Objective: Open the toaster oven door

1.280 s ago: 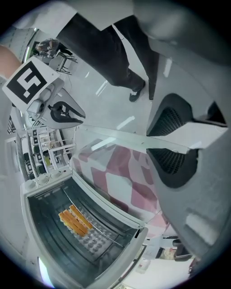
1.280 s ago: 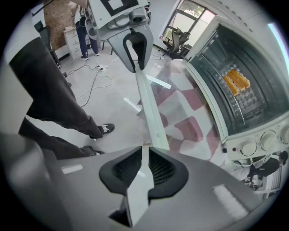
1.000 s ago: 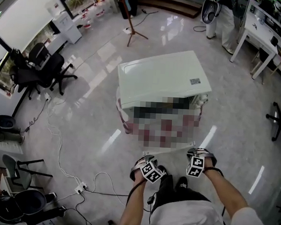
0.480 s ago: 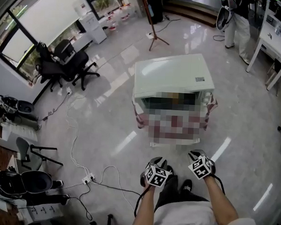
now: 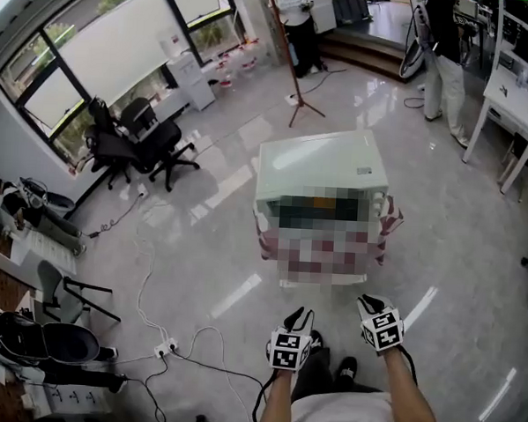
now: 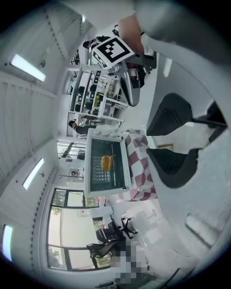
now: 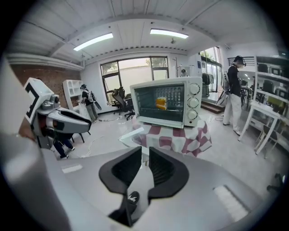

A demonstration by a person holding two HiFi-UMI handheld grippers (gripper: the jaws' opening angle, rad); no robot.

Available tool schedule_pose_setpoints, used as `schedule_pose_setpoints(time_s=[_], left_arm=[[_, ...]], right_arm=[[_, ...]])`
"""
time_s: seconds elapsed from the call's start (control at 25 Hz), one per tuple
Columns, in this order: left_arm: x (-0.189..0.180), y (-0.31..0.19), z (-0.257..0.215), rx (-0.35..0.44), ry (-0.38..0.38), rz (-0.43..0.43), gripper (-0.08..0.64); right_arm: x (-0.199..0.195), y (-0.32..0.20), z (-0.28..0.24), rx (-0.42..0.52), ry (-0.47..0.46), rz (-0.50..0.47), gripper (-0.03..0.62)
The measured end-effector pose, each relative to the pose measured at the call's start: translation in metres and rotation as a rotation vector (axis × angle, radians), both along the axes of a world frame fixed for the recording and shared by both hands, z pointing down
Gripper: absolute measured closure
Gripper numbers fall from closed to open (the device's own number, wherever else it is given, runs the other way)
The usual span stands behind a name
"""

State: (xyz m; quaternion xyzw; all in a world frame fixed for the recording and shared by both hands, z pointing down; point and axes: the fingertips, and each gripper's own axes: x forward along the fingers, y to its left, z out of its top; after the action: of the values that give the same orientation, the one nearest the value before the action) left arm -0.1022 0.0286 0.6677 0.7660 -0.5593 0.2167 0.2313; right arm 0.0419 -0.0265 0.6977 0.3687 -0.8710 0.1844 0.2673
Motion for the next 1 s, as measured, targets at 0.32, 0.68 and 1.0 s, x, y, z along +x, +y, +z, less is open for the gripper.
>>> schedule_pose_setpoints(time_s=[0.32,0.68,1.0], left_arm=[[0.02,-0.001,-0.044,0.155,0.057,-0.013,0.471],[0.013,0.004,-0.056,0.178,0.147,-0.067,0.471],[0.02,0.0,-0.043,0.161,0.183,-0.083,0.472]], right_arm=[[0.021,0.018,0.001,-0.023,-0.088,0.093,0.541],[0.016,0.008,-0.032,0.067,-0.119,0.088,0.557],[0.015,0.003,-0.038,0.099,-0.113,0.076,0.566]])
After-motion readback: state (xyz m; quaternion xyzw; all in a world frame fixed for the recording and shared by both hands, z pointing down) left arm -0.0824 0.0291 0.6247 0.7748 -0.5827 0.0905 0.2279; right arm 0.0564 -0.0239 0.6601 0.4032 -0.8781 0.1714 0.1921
